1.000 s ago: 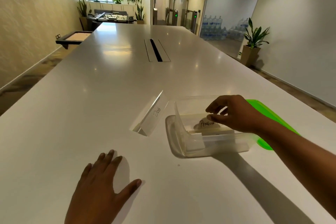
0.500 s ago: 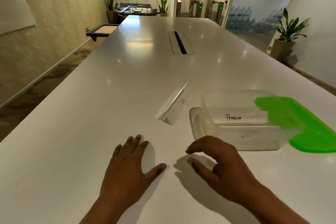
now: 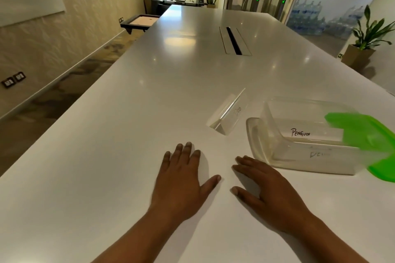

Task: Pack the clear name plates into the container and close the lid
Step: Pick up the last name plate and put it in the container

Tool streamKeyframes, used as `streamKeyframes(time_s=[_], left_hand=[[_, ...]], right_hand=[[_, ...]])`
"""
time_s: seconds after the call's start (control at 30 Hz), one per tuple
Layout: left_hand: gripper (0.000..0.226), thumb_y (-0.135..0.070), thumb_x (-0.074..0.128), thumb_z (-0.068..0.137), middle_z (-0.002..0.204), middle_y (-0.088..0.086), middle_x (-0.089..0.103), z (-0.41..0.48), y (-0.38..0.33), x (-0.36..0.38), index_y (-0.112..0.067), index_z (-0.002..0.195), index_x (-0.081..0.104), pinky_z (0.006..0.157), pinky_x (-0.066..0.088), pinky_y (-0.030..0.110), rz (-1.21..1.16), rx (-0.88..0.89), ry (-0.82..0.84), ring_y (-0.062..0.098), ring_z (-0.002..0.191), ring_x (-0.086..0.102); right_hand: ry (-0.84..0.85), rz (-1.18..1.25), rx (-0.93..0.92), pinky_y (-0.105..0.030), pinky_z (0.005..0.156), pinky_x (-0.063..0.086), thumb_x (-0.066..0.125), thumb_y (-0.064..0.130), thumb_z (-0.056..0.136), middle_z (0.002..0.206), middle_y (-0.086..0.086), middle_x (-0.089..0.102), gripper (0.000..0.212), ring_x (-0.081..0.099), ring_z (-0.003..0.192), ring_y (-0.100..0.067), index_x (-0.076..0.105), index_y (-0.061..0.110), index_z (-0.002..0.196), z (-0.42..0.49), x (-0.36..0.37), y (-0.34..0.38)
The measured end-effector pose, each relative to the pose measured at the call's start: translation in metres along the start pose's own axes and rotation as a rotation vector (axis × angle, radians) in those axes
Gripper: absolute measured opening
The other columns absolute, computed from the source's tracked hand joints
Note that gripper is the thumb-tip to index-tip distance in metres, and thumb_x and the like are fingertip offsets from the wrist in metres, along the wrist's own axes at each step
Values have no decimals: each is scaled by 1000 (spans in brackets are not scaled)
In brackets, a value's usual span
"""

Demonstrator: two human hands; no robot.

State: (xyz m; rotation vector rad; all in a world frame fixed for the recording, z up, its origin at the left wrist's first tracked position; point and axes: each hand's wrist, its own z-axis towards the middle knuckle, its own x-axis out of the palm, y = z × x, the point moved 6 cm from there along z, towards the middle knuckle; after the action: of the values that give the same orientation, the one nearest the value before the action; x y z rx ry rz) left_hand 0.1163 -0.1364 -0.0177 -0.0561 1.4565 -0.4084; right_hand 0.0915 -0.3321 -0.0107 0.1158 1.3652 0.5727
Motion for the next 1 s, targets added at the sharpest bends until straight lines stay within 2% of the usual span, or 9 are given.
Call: streamKeyframes(time_s=[0.23,0.43,0.53,0.73,0.87,1.0], left_hand=[[85,-74,12,86,163,5,-1,-1,1,0,-20,153,7,121,-2,43,9,28,30,21,150,-8],[85,-75,15,86,163,3,1,-2,3,-1,-22,153,8,121,-3,41,-22,40,34,20,150,-7],[90,-76,17,84,163,1,4,-1,2,-4,-21,153,3,121,-1,40,-17,16,30,18,150,-2],[87,-71,41,83,157,-4,30,25,-9,-26,-23,151,15,117,20,35,-32,9,-39,16,145,26],[78,-65,51,83,144,-4,49,51,-29,-34,-23,145,31,105,36,29,-132,6,-126,15,131,46],[67,-60,58,82,129,-1,61,82,-36,-24,-21,136,45,90,46,29,-264,-51,-161,17,116,57]], right_hand=[[-10,6,18,-29,111,32,49,71,81,144,26,41,60,25,137,11,54,39,132,2,-1,2],[-37,58,47,-30,110,35,56,67,79,140,25,46,57,28,136,10,59,37,127,3,-3,1],[-44,62,48,-28,110,34,56,69,78,140,25,46,57,28,135,11,59,39,126,2,-2,2],[-57,69,38,-22,109,31,57,67,77,139,28,47,55,27,134,14,61,39,124,3,-2,-1],[-53,86,34,-24,109,32,55,67,77,137,29,47,51,26,134,13,61,42,122,5,0,-4],[-56,157,47,-19,107,29,51,72,75,133,31,51,53,29,132,15,66,42,115,9,-3,-6]])
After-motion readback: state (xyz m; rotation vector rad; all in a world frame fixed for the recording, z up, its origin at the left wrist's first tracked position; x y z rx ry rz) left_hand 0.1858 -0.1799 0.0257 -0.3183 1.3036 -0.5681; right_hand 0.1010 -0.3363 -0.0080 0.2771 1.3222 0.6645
